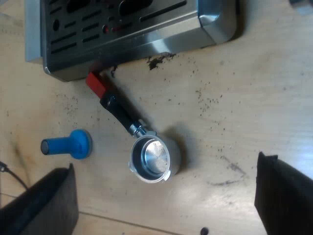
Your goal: Put the handle in the coffee machine
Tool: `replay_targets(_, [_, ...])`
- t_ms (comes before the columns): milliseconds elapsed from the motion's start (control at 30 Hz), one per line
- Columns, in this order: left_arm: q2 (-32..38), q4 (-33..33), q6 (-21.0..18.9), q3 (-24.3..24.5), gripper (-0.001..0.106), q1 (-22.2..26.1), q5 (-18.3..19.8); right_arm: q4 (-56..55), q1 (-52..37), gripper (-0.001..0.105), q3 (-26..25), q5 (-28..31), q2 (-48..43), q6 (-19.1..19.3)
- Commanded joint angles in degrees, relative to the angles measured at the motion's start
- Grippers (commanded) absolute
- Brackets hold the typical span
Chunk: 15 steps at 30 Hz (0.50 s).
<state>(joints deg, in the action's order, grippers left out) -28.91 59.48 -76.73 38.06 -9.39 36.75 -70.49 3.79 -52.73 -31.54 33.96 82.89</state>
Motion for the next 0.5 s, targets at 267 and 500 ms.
replay_targets(267, [-4.51, -0.19, 2.69, 0.53, 0.092, -9.57, 0.93, -0.01, 15.21, 0.076, -0.68, 6.39, 6.01, -8.81])
replay_targets(500, [-6.91, -0.31, 6.9, 0.34, 0.092, -10.89, 1.38, 6.8, 35.03, 0.076, -0.68, 20.34, 11.27, -26.91])
